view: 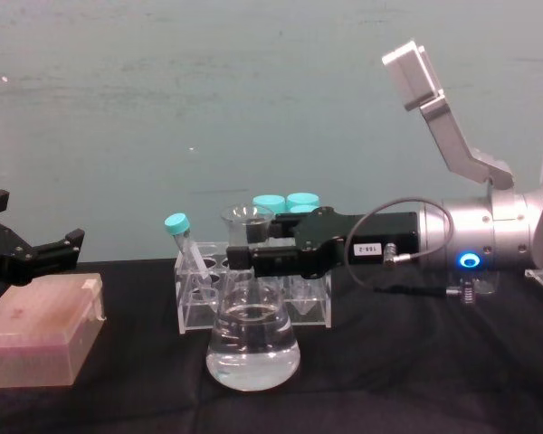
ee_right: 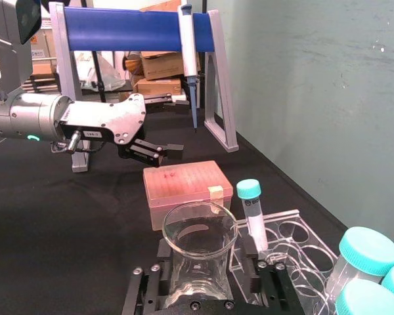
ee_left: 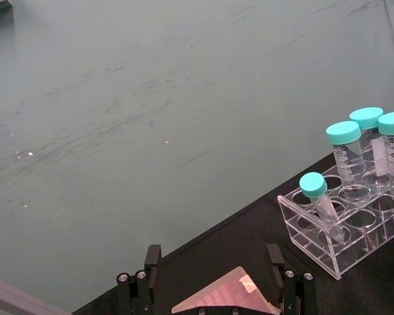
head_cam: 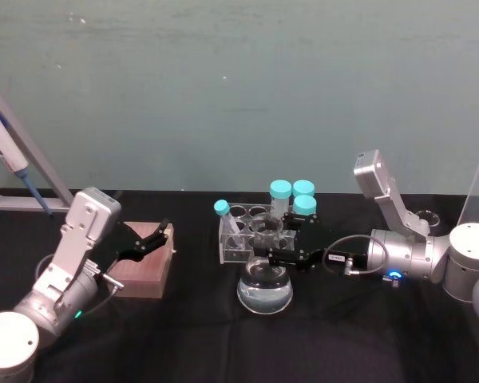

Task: Place the experimental apparatus aside using one hand.

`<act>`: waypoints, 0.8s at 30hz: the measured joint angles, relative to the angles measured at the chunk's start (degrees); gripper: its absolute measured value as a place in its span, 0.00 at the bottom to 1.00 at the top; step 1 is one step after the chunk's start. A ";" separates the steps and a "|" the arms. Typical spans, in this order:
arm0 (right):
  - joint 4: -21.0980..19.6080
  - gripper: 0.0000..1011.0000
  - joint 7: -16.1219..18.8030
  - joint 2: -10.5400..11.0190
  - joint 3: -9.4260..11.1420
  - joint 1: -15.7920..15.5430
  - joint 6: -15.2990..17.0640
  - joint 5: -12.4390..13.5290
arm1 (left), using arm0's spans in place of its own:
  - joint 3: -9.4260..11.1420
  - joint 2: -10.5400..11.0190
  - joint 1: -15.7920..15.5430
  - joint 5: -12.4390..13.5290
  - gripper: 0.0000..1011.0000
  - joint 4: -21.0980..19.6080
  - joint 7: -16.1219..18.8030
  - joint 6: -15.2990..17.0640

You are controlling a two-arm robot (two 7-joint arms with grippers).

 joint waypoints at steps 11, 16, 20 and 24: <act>0.00 0.45 0.00 0.00 0.00 0.00 0.00 0.00 | 0.00 0.00 0.00 0.00 0.99 0.00 0.00 0.00; 0.00 0.45 0.00 0.00 0.00 0.00 0.00 0.00 | 0.00 0.00 0.00 0.00 0.99 0.00 0.00 0.00; 0.00 0.45 0.00 0.00 0.00 0.00 0.00 0.00 | 0.00 0.00 0.00 0.00 0.99 0.00 0.00 0.00; -2.14 0.45 -0.22 0.55 0.22 -1.01 0.49 -0.42 | 0.00 0.00 0.00 0.00 0.99 0.00 -0.01 0.00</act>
